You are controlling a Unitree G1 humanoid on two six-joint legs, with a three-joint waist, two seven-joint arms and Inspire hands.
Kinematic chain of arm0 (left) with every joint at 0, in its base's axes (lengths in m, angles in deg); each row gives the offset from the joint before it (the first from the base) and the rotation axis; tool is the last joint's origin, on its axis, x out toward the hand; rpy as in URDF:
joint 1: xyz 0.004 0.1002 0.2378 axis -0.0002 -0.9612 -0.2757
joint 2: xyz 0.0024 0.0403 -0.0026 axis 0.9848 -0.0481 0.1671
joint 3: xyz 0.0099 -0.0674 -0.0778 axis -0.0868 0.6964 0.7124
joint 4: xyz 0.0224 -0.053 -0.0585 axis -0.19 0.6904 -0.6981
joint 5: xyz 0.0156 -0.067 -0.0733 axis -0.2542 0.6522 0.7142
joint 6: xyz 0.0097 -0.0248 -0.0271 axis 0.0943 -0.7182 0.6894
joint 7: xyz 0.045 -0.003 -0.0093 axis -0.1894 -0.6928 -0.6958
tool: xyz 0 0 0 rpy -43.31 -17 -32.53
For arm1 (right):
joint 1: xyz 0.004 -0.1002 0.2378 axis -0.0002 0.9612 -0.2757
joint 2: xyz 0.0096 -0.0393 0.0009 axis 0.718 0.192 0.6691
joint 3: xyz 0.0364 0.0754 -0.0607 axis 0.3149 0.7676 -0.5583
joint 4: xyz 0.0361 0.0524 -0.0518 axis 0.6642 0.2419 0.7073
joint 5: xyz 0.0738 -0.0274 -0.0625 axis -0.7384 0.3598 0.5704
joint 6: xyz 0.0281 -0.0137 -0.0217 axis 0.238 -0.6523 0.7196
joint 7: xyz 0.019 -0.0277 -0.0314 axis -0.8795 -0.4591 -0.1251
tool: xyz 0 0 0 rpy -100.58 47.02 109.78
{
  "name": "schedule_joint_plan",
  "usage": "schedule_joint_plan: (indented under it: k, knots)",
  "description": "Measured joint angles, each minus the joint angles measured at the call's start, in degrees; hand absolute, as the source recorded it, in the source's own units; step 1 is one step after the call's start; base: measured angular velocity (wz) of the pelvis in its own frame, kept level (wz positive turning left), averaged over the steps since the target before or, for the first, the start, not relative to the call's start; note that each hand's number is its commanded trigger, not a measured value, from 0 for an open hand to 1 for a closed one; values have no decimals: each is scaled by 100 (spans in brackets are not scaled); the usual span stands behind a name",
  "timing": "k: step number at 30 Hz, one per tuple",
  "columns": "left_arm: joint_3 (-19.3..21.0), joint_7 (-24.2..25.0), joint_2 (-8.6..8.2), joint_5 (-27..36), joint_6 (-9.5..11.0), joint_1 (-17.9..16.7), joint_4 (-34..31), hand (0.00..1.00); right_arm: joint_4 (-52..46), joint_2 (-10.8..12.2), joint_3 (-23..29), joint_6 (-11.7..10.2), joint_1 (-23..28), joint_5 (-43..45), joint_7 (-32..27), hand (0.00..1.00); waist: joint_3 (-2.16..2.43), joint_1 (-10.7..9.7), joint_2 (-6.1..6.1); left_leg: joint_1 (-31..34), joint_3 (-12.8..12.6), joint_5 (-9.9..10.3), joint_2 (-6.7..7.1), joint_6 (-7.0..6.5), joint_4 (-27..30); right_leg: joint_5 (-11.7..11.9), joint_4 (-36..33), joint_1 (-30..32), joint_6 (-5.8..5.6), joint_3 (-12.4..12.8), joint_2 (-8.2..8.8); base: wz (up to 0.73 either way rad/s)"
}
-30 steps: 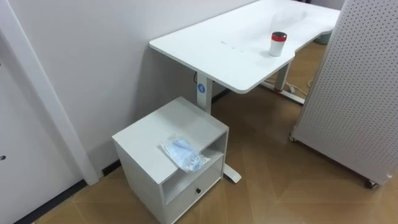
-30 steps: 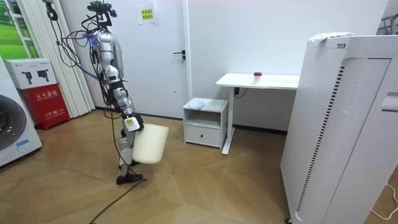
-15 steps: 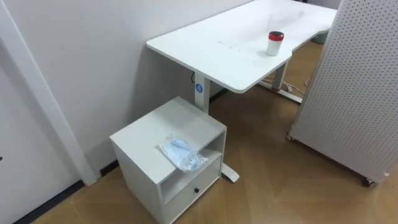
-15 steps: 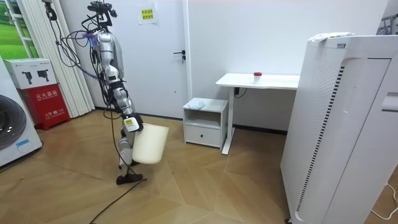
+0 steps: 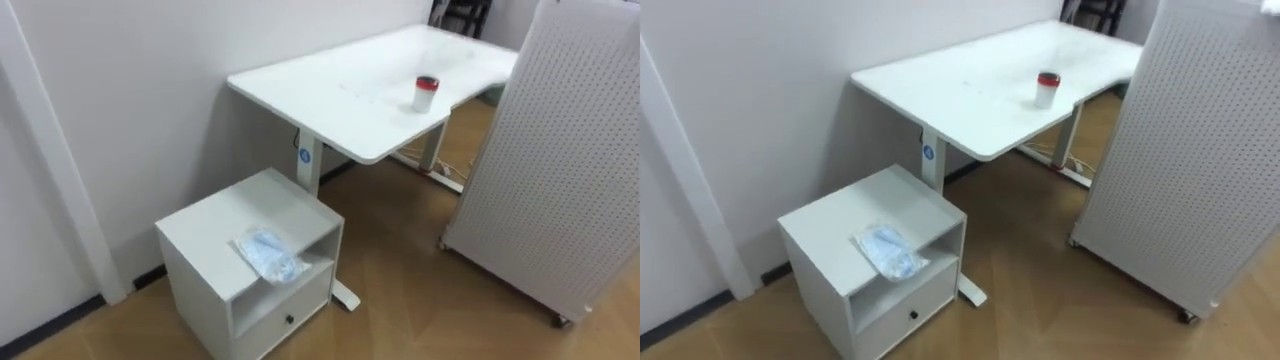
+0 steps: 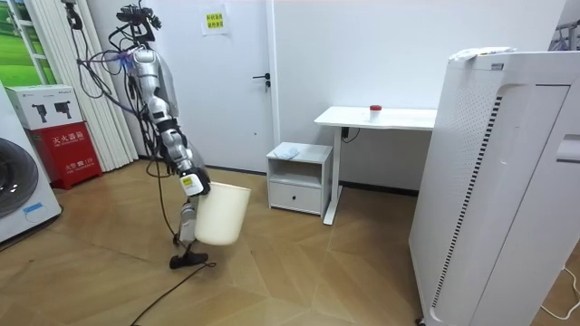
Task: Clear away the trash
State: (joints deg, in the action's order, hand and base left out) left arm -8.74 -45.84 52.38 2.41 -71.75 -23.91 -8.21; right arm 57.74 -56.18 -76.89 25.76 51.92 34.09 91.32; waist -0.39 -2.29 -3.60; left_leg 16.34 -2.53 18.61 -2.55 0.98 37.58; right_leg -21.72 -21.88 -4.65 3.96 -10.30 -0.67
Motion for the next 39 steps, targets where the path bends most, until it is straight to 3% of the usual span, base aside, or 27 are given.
schedule_joint_plan:
  k: [1,3,4,6,8,11,13,16,19,20,21,22,23,24,25,26,28,29,30,31,32,33,34,35,36,37,39]
  knots:
    - [0,-2,-6,-1,-1,-17,-1,0,10,-5,28,8,19,-18,-34,100,-3,20,-11,121,-8,-82,54,3,-240,-33,-8,4,-23,0,51,0]
    - [11,-14,-26,1,1,-164,-5,0,6,-35,33,48,58,2,-165,100,5,112,-29,300,-156,-974,135,-46,-1062,-128,74,-191,-128,97,282,-41]
    - [14,-19,-23,0,16,-168,-20,0,-19,-42,35,43,129,11,-178,100,20,66,-21,278,-247,-1302,149,-105,-1260,-137,186,-277,-236,122,330,-18]
    - [16,-26,-21,-16,126,-163,-53,0,-27,-30,37,35,192,15,-187,100,64,45,-82,229,-317,-1465,294,-319,-1294,-165,301,-300,-353,236,415,-10]
    - [18,-24,-22,-21,215,-68,-65,0,-55,-20,117,-30,180,108,-194,100,86,32,-107,190,-411,-1378,367,-357,-1235,-99,451,-363,-468,242,520,-24]
    - [16,-23,-1,-7,388,102,-116,0,-117,9,155,-105,159,169,-162,100,29,11,-215,152,-487,-1288,488,-408,-1160,1,756,-560,-553,311,661,-12]
    - [-10,-24,-14,31,396,225,-118,0,-133,25,108,-111,105,229,-175,100,-21,-44,-174,167,-521,-1090,518,-409,-975,11,845,-695,-552,343,663,-4]
    - [-2,-51,-41,39,413,535,-119,0,-210,22,64,-119,18,335,-222,100,-30,-14,-128,187,-534,-899,531,-396,-961,-12,652,-596,-591,265,740,6]
    - [-9,-66,-48,211,538,790,-98,0,-274,7,-39,-116,-120,451,-255,100,-20,32,-68,167,-547,-821,632,-502,-1070,-49,-107,-239,-655,216,885,6]
    - [-32,-74,-48,277,591,830,-112,0,-298,13,-38,-119,-199,502,-313,100,-10,59,-44,89,-562,-778,660,-568,-1115,-47,-710,-12,-657,229,999,9]
    - [-68,-120,-50,279,646,838,-117,0,-424,12,-47,-129,-213,540,-364,100,-10,88,-64,-19,-590,-731,768,-640,-1141,15,-1431,267,-754,238,1148,9]
    - [-88,-138,-48,292,652,836,-116,0,-465,10,-44,-135,-195,544,-393,100,-4,88,-67,-81,-583,-704,835,-676,-1150,80,-1769,380,-782,248,1234,18]
    - [-143,-179,-47,348,653,828,-120,0,-488,5,-42,-171,-209,540,-444,100,-20,83,-98,-228,-558,-653,955,-752,-1188,338,-2386,562,-753,239,1394,30]
    - [-228,-182,-46,375,656,797,-159,0,-496,2,-45,-216,-199,533,-476,100,-12,94,-47,-376,-488,-604,1004,-818,-1221,741,-2809,687,-720,234,1461,32]
    - [-250,-183,-46,373,664,781,-173,0,-496,2,-44,-240,-195,531,-479,100,-3,89,-18,-442,-440,-581,1012,-841,-1249,966,-2964,745,-706,256,1459,29]
    - [-289,-218,-29,360,668,777,-211,0,-488,6,-35,-264,-204,525,-473,100,38,95,76,-580,-317,-564,1027,-873,-1369,1279,-3237,884,-678,262,1451,16]
    - [-325,-332,4,379,669,737,-213,0,-561,10,-60,-284,-223,420,-430,100,36,135,105,-792,-274,-582,1004,-906,-1591,994,-3410,1206,-713,248,1426,9]
    - [-332,-405,10,372,681,710,-226,0,-586,-2,-106,-314,-224,260,-383,100,11,144,125,-904,-226,-571,973,-922,-1674,699,-3247,1433,-686,211,1328,16]
    - [-356,-421,15,380,728,716,-237,0,-580,0,-112,-317,-229,162,-334,100,12,144,160,-968,-153,-554,915,-921,-1724,514,-2869,1642,-658,195,1163,18]
    - [-370,-419,16,379,758,711,-264,0,-582,7,-147,-320,-235,84,-315,100,4,156,151,-1007,-132,-554,888,-920,-1779,485,-2599,1746,-654,190,1098,21]
    - [-419,-404,13,379,792,717,-284,0,-581,14,-163,-330,-236,11,-277,100,2,159,149,-1071,-69,-545,834,-900,-1860,491,-1854,1845,-643,190,963,20]
    - [-500,-394,9,378,801,731,-288,0,-564,12,-199,-338,-234,-47,-271,100,2,143,145,-1146,19,-532,808,-876,-1927,551,-985,1856,-627,198,866,22]
    - [-560,-393,10,378,816,733,-290,0,-555,10,-235,-350,-232,-82,-272,100,2,144,135,-1182,56,-527,806,-865,-1973,644,-551,1846,-617,235,819,36]
    - [-671,-396,-6,376,850,734,-288,0,-483,9,-292,-412,-222,-115,-283,100,15,103,161,-1257,191,-517,763,-827,-2045,1153,-55,1771,-610,238,728,34]
    - [-675,-401,-18,375,906,723,-288,0,-346,27,-306,-456,-222,-113,-297,100,21,105,109,-1338,267,-508,717,-773,-2145,1500,241,1611,-553,234,620,30]
    - [-666,-406,-20,375,941,719,-288,0,-286,32,-305,-476,-233,-112,-301,100,53,128,182,-1374,279,-506,672,-742,-2184,1545,357,1526,-541,220,546,12]
    - [-653,-491,-21,375,1003,659,-319,0,-239,29,-306,-520,-224,-103,-296,100,37,132,175,-1544,274,-507,561,-696,-2330,1597,633,1292,-517,191,382,2]
